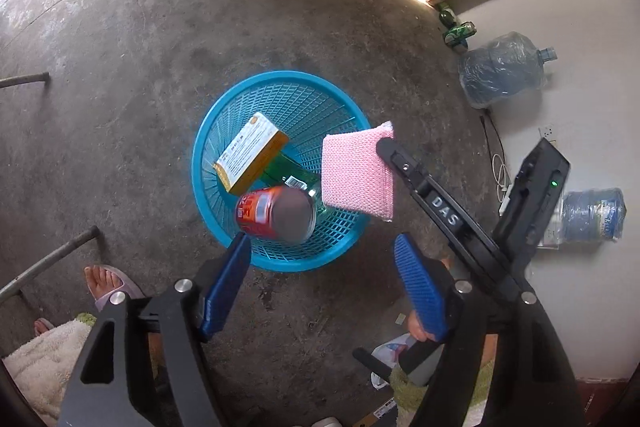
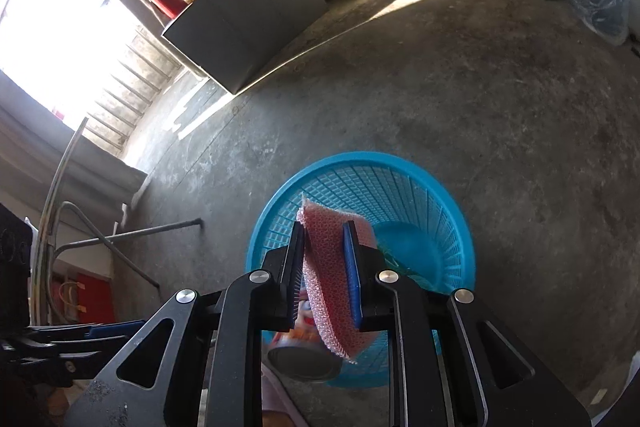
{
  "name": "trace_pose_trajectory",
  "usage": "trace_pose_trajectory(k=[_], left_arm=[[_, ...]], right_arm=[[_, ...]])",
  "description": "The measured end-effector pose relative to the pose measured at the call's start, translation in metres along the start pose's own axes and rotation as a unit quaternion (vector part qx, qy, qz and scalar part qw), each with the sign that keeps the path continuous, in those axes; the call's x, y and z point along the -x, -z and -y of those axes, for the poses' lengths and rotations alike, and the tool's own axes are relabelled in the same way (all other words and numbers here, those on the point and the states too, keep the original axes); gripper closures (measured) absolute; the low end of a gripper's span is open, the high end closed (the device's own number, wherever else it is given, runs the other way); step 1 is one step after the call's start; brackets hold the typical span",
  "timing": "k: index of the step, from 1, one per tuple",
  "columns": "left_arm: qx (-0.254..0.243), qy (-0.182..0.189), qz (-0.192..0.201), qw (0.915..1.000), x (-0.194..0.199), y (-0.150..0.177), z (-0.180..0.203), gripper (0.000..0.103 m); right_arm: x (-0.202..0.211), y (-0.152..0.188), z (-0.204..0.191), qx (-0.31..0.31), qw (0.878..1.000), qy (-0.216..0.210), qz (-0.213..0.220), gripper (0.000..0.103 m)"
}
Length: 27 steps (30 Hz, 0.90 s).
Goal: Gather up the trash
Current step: 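Open the left tool over the basket while the right tool drops the sponge, then bring both tools back to the table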
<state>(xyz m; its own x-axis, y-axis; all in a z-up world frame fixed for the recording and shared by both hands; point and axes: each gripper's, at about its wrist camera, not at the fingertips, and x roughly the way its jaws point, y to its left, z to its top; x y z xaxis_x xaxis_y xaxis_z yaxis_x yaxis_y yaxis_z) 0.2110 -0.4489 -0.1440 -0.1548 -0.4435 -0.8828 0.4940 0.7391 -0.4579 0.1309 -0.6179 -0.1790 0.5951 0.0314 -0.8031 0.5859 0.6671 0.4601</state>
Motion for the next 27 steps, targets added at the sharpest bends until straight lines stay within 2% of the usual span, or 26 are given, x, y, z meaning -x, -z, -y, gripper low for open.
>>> trace_pose_trajectory(k=[6,10,12,22,27], left_arm=[[-0.043,0.019,0.036,0.9982,0.052,0.028,0.004,0.03],[-0.075,0.033,0.054,0.9952,0.086,0.056,0.014,0.03],[-0.093,0.042,0.064,0.9927,0.103,0.069,0.018,0.03],[-0.164,0.039,0.134,0.9765,0.177,0.134,0.022,0.026],[-0.167,0.039,0.166,0.9712,0.21,0.163,0.009,0.024]], right_arm=[[-0.022,0.002,0.01,-0.026,0.999,0.018,-0.015,0.081],[-0.023,0.003,0.013,-0.03,0.999,0.036,-0.02,0.064],[-0.017,0.005,0.017,-0.031,0.998,0.045,-0.016,0.063],[0.049,0.036,0.031,-0.026,0.998,0.057,0.017,0.063],[0.091,0.054,0.015,-0.004,0.997,0.06,0.041,0.051]])
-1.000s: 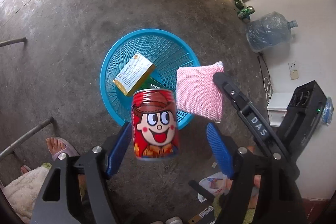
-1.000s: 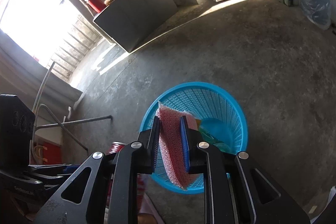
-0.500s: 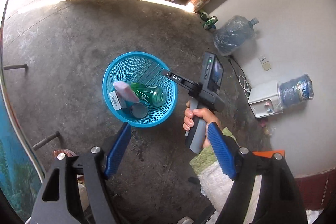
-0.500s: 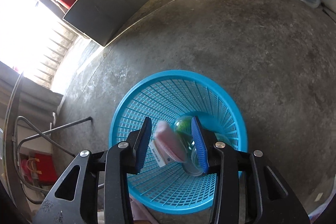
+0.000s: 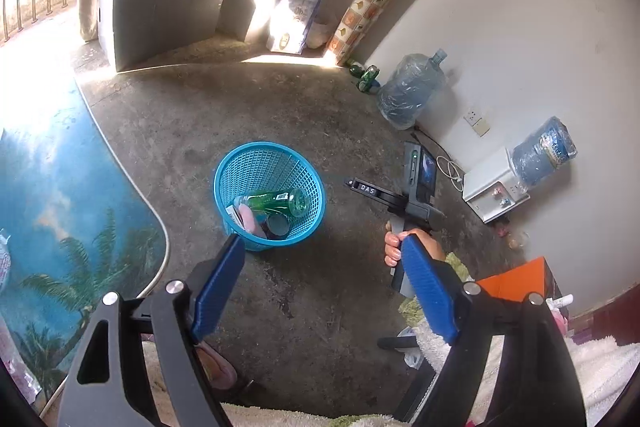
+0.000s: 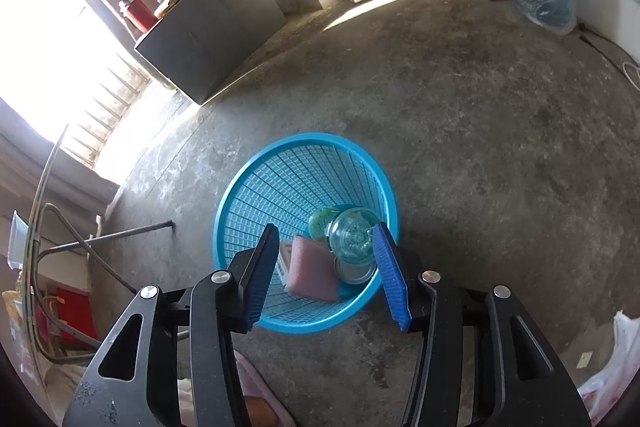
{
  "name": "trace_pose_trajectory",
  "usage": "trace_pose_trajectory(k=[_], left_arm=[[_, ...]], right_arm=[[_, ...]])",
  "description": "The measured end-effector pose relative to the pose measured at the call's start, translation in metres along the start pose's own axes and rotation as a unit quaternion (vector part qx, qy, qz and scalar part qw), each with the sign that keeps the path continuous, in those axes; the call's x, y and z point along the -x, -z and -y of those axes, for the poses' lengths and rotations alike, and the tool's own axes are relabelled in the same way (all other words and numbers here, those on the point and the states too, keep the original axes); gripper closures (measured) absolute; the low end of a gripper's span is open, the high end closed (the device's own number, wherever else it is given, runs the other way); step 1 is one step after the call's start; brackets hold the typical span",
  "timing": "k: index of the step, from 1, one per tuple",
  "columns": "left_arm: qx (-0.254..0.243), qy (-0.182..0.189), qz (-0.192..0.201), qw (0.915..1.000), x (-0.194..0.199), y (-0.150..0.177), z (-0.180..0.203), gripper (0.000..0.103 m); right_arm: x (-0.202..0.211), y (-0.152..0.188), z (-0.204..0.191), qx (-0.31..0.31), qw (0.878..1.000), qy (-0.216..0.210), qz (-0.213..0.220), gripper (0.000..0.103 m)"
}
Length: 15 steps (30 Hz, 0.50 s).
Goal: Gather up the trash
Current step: 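Bring both tools back to the table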
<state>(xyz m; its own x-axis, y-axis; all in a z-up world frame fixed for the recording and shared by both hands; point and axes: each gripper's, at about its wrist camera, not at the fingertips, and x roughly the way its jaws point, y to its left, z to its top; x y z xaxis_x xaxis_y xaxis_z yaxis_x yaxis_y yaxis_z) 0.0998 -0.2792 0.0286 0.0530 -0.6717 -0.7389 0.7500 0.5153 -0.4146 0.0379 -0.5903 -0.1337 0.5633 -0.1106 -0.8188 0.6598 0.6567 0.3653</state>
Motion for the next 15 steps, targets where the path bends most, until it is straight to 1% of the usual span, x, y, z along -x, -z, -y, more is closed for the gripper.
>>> trace_pose_trajectory(k=[3,4,5,7,8,9,11,13,15], left_arm=[[-0.001,-0.014,0.023,0.9996,0.026,0.012,-0.004,0.022],[-0.003,-0.022,0.032,0.9992,0.035,0.016,-0.007,0.022],[-0.003,-0.031,0.041,0.9987,0.044,0.021,-0.011,0.021],[0.002,-0.043,0.058,0.9974,0.062,0.03,-0.019,0.02],[0.006,-0.052,0.066,0.9964,0.071,0.035,-0.024,0.019],[0.01,-0.063,0.075,0.9952,0.079,0.039,-0.03,0.019],[0.022,-0.085,0.091,0.992,0.094,0.049,-0.042,0.018],[0.04,-0.104,0.105,0.9882,0.11,0.058,-0.055,0.018],[0.06,-0.127,0.123,0.9824,0.126,0.069,-0.069,0.018]], right_arm=[[0.027,0.006,-0.016,0.022,1.0,-0.001,0.016,0.045],[0.035,0.008,-0.022,0.031,0.999,-0.001,0.02,0.041],[0.044,0.01,-0.03,0.041,0.999,-0.001,0.025,0.038],[0.061,0.013,-0.05,0.066,0.997,-0.006,0.034,0.035],[0.068,0.015,-0.061,0.081,0.996,-0.009,0.038,0.031],[0.076,0.016,-0.072,0.097,0.994,-0.013,0.043,0.028],[0.092,0.019,-0.098,0.128,0.99,-0.023,0.058,0.02],[0.106,0.021,-0.124,0.158,0.984,-0.03,0.071,0.016],[0.116,0.022,-0.151,0.188,0.978,-0.038,0.082,0.013]])
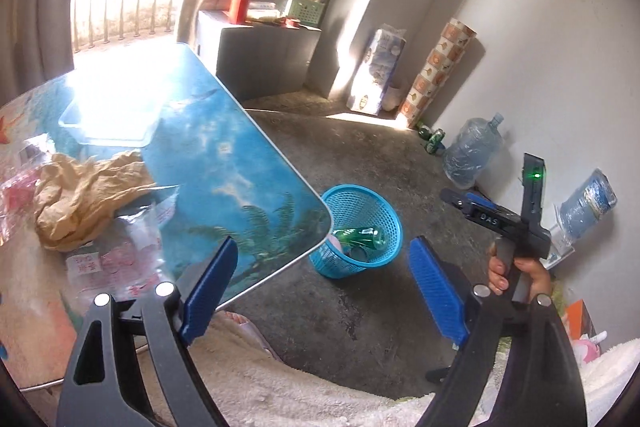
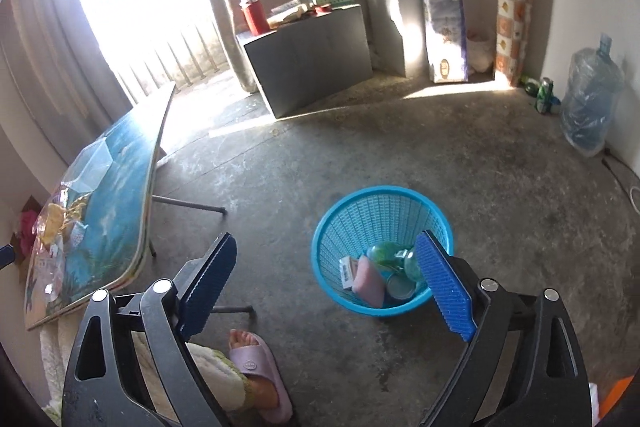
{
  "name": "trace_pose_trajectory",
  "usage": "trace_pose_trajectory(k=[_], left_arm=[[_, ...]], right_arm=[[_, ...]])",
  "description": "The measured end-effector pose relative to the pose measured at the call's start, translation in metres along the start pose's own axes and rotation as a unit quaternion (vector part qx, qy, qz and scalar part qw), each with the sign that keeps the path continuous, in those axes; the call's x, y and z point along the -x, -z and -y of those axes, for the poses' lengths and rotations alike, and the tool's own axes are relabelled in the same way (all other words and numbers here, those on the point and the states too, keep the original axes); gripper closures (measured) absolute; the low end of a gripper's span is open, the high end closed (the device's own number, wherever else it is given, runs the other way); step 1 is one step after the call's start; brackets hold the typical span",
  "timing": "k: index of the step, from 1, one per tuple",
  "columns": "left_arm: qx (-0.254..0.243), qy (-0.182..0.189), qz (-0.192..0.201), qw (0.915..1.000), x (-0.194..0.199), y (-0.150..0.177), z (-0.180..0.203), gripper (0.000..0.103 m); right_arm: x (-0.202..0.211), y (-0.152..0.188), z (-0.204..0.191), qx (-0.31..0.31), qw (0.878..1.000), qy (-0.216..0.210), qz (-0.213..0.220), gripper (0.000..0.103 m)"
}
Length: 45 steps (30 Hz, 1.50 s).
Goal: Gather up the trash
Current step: 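Bring both tools back to the table, then lower the left tool onto the brown paper and close on it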
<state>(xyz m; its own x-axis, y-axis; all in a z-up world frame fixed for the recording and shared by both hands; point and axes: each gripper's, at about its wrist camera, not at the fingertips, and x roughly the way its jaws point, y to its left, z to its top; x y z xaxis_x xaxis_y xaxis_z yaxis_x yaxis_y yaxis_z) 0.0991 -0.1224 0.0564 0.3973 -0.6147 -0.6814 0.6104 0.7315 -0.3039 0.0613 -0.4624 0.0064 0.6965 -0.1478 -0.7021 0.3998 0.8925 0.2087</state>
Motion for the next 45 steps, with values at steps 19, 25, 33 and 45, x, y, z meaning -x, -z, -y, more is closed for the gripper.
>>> trace_pose_trajectory(k=[19,25,33,45], left_arm=[[0.166,-0.134,0.085,0.9733,0.083,0.065,-0.139,0.014],[0.181,-0.142,0.089,0.9692,0.085,0.068,-0.162,0.014],[0.171,-0.149,0.079,0.9708,0.074,0.048,-0.184,0.013],[0.163,-0.133,0.004,0.9776,0.0,-0.019,-0.223,0.007]], right_arm=[[0.007,-0.026,-0.22,0.198,0.978,-0.061,0.036,0.008],[-0.004,-0.011,-0.264,0.214,0.973,-0.086,0.012,0.008],[-0.013,-0.001,-0.294,0.221,0.965,-0.14,-0.025,0.008],[-0.031,-0.011,-0.304,0.203,0.963,-0.167,-0.053,0.008]])
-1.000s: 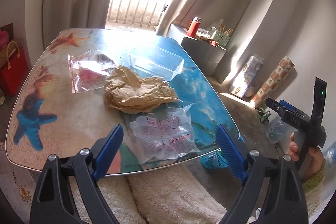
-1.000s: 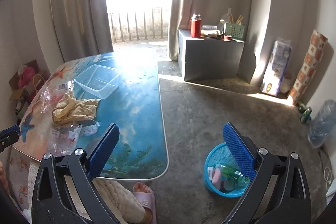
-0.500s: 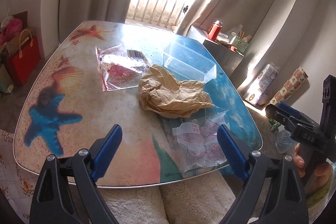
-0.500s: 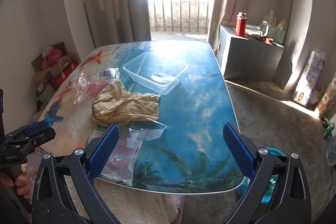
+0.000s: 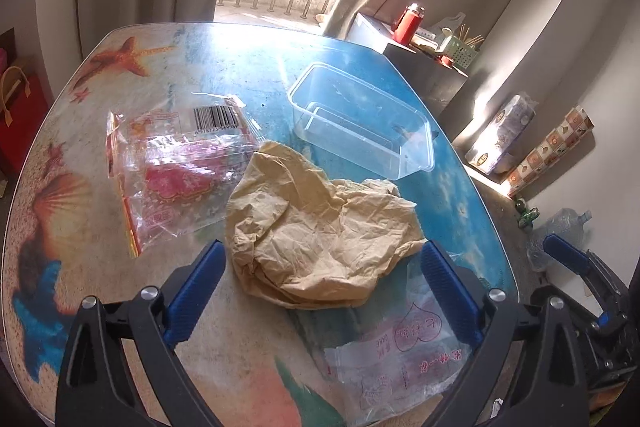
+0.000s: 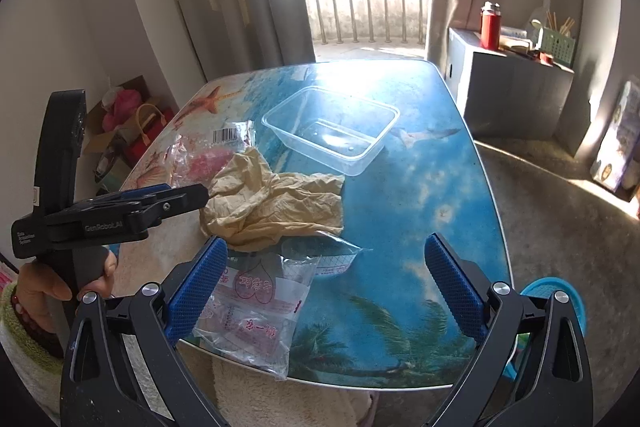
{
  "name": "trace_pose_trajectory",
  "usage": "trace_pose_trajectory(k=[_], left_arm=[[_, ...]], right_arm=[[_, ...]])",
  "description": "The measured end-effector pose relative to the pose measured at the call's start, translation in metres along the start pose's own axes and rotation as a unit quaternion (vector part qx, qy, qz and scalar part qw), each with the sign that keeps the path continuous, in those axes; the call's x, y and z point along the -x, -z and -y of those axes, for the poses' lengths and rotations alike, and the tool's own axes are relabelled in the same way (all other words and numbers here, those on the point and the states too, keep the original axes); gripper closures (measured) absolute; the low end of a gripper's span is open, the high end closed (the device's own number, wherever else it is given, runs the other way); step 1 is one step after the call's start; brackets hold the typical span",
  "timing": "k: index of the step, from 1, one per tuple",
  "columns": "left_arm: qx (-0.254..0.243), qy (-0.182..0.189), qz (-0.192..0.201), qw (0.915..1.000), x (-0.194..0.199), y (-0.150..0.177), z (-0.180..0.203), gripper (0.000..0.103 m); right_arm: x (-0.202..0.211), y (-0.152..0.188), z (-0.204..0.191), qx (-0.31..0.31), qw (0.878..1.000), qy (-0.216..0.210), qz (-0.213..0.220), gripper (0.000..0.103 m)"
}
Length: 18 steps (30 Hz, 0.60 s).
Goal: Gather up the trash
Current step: 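Lower the left tool onto the brown paper and close on it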
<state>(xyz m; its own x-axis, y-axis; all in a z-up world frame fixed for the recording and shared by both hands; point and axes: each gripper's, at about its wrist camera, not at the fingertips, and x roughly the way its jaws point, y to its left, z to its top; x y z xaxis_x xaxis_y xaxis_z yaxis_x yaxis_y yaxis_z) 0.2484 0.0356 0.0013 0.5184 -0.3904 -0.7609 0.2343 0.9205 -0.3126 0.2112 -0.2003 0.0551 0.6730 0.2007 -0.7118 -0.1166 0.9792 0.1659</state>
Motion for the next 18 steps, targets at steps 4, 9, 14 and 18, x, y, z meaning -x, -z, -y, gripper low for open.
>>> trace_pose_trajectory(k=[4,9,14,18], left_arm=[[-0.024,-0.025,-0.033,0.9988,-0.032,-0.009,0.005,0.007],[-0.033,-0.038,-0.062,0.9968,-0.059,-0.012,0.01,0.007],[-0.029,-0.039,-0.079,0.9957,-0.072,-0.012,0.014,0.007],[-0.047,-0.053,-0.086,0.9938,-0.078,-0.01,0.022,0.007]], right_arm=[[-0.006,-0.003,0.01,-0.019,1.0,-0.006,-0.002,0.008],[-0.018,-0.003,0.02,-0.04,0.999,-0.012,-0.017,0.008],[-0.026,-0.004,0.026,-0.051,0.998,-0.017,-0.024,0.008],[-0.032,-0.005,0.03,-0.059,0.998,-0.02,-0.029,0.008]])
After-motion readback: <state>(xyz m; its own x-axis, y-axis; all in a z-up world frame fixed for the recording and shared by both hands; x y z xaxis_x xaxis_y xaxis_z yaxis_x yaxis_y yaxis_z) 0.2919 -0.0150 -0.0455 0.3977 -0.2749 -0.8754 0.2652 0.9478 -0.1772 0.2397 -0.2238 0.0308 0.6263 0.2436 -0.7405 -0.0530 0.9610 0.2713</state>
